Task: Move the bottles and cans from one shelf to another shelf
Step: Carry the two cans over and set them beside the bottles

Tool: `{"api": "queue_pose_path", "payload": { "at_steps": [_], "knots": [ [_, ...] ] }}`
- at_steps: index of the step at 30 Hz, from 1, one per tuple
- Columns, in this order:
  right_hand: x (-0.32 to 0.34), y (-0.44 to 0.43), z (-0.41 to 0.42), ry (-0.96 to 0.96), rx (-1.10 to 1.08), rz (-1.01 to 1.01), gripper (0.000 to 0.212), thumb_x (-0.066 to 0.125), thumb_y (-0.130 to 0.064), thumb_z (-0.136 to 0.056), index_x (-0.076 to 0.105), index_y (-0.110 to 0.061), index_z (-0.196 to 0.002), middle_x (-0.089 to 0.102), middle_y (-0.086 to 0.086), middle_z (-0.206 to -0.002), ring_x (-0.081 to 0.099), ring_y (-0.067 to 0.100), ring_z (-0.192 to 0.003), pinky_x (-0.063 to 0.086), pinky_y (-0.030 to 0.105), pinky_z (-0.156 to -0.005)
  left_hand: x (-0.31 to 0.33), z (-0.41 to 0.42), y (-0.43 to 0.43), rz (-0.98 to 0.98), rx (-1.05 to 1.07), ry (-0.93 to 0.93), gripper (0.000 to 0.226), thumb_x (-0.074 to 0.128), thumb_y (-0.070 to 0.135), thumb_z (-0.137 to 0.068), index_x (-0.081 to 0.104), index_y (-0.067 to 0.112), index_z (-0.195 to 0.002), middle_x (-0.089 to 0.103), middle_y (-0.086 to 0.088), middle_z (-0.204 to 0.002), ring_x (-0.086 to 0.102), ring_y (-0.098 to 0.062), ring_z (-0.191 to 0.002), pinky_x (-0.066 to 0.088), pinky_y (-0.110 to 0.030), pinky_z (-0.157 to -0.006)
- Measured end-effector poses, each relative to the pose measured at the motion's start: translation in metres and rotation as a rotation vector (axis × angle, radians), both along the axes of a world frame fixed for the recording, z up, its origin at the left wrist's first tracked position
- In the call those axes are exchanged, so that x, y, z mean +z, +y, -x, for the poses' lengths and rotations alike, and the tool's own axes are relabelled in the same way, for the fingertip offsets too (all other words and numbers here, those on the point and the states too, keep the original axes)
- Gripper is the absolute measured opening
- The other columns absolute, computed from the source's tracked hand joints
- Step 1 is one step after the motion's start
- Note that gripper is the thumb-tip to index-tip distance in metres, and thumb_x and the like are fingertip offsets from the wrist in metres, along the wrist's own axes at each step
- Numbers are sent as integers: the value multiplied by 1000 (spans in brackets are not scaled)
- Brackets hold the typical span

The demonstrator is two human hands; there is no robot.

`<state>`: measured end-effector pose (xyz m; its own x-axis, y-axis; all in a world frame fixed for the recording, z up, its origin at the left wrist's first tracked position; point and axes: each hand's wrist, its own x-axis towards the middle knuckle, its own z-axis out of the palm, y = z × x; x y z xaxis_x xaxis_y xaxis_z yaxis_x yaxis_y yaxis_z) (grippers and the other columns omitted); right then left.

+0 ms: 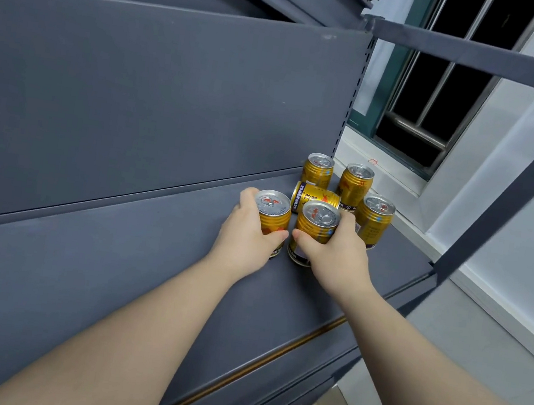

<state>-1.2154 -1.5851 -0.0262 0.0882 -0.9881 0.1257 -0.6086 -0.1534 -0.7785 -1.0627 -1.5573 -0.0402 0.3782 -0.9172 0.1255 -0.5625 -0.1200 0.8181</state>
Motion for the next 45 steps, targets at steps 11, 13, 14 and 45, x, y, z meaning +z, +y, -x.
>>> {"api": "queue_pose_path", "payload": {
  "at_steps": [11, 13, 14, 45],
  "knots": [
    [5, 71, -16, -2, 83, -10, 70, 79, -44, -81, 41, -22, -136, 60, 0, -133, 59, 21, -117, 50, 33, -93, 9, -19, 94, 12, 94, 30, 75, 79, 30, -83, 31, 24, -140, 53, 0, -135, 53, -21, -119, 45, -30, -93],
    [6, 86, -18, 1, 125, -14, 72, 79, -45, -81, 40, -21, -138, 60, 1, -133, 59, 21, -116, 50, 33, -92, 9, -18, 116, 13, 129, 25, 74, 79, 30, -83, 31, 24, -139, 53, 0, -134, 53, -21, -118, 45, -31, -94],
    [6, 94, -18, 0, 151, -17, 73, 78, -45, -82, 39, -21, -139, 60, 1, -133, 59, 20, -115, 50, 32, -92, 9, -17, 128, 13, 147, 22, 74, 79, 30, -84, 31, 25, -139, 53, 0, -134, 54, -21, -117, 45, -30, -93],
    [1, 460, -153, -25, 985, -13, 65, 76, -46, -84, 41, -27, -134, 61, -5, -126, 59, 13, -105, 55, 33, -89, 20, -59, 590, -13, 910, -4, 76, 77, 26, -87, 28, 24, -145, 52, 5, -130, 52, -12, -110, 45, -24, -86]
  ]
}}
